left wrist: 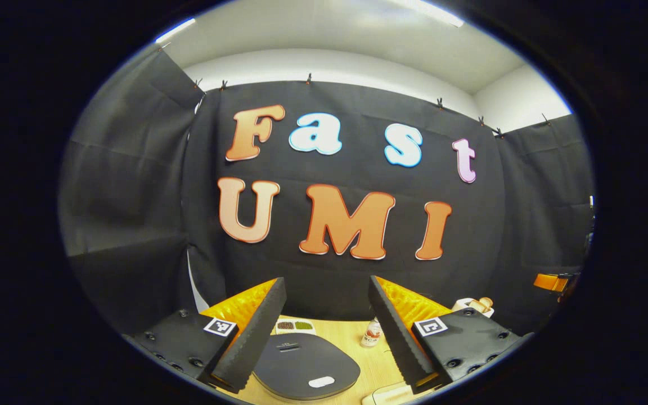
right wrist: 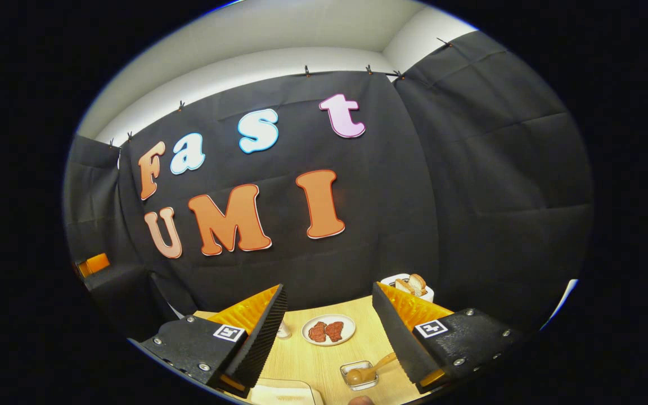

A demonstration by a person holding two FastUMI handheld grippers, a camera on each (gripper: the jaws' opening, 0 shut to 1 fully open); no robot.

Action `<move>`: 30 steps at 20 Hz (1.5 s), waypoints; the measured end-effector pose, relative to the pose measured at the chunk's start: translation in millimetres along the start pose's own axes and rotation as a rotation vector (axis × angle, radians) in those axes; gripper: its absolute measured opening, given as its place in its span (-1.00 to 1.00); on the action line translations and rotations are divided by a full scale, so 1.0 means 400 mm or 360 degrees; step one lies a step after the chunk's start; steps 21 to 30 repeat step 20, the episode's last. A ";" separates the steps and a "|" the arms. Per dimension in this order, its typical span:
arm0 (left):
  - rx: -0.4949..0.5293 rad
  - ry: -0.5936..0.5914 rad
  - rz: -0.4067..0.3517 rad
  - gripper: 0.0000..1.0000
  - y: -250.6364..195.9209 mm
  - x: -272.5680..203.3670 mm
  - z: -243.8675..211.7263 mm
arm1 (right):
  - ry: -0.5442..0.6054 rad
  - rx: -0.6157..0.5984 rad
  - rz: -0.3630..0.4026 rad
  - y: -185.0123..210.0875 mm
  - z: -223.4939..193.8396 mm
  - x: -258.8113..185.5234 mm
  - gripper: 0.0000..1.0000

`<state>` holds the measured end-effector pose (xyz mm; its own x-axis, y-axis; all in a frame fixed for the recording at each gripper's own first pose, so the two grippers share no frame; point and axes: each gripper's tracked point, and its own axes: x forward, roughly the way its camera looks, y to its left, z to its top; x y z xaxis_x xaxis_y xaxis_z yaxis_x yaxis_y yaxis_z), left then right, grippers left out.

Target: Close the left gripper, press the button to open the rice cooker; take a wooden spoon from the chopstick holder with the right hand, scoop a spoonful of rice and pour it into the rice cooker, then put the wooden spoon back into the chopstick holder.

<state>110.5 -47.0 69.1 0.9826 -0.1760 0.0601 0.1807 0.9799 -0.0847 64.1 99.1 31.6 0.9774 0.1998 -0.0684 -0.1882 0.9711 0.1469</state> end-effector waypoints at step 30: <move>0.0082 -0.0058 0.0139 1.00 0.037 -0.058 0.082 | -0.0199 -0.0260 -0.0061 -0.019 0.099 -0.038 1.00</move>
